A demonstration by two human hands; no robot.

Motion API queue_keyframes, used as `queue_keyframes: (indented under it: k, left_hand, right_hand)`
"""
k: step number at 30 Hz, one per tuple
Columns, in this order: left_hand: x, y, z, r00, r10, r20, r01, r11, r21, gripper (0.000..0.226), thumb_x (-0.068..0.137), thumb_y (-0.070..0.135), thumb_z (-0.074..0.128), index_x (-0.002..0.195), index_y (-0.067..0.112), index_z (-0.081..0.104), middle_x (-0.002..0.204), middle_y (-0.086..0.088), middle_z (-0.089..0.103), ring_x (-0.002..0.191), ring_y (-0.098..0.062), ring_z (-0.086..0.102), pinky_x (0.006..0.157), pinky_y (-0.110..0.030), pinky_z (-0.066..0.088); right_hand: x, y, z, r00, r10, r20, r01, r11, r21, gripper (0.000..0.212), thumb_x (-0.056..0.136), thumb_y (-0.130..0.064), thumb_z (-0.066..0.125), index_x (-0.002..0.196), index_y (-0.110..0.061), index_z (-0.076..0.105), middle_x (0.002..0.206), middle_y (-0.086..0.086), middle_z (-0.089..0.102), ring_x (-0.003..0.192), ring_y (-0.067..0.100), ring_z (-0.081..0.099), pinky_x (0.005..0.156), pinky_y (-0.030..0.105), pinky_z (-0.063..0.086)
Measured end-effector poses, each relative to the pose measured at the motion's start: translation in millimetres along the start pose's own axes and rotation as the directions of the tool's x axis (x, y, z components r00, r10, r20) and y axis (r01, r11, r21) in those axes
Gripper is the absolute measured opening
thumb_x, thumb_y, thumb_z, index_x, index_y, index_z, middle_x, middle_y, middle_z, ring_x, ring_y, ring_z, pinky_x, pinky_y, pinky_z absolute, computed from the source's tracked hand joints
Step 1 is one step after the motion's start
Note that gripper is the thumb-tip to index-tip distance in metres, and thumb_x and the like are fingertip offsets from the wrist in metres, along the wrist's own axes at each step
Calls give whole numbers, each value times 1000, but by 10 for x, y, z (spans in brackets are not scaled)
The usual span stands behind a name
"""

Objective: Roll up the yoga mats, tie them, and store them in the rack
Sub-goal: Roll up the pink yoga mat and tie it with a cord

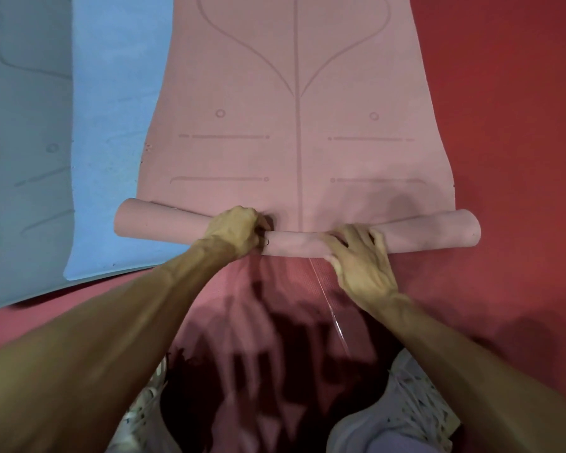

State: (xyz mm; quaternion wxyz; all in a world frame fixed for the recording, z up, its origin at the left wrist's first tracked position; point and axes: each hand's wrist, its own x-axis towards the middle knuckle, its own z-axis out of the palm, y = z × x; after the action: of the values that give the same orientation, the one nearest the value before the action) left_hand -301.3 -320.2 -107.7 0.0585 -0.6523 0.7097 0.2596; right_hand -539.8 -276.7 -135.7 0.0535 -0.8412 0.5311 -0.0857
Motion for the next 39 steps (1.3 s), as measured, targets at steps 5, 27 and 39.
queue_keyframes:
  k: [5,27,39]
  left_hand:
    - [90,6,-11,999,-39,16,41,994,-105,24,78,19,62,99,23,74,102,-7,66,102,-30,60,82,-32,46]
    - [-87,18,-142,985,173,-24,-165,969,183,49,88,48,58,129,22,51,116,-6,60,110,-27,52,90,-36,38]
    - [-724,20,-84,997,26,66,-27,1000,6,48,81,46,68,114,16,48,104,-11,62,101,-31,55,77,-33,37]
  right_hand:
    - [-16,68,22,994,-58,93,62,997,-49,76,64,-39,82,131,-14,56,119,1,59,111,26,53,105,43,34]
    - [657,171,-372,932,58,358,-130,975,180,27,87,-29,66,112,-19,62,107,5,69,106,26,59,84,30,36]
    - [498,-62,-537,689,-14,725,-211,953,218,36,83,-32,72,116,-22,64,118,-7,67,111,14,58,93,23,41]
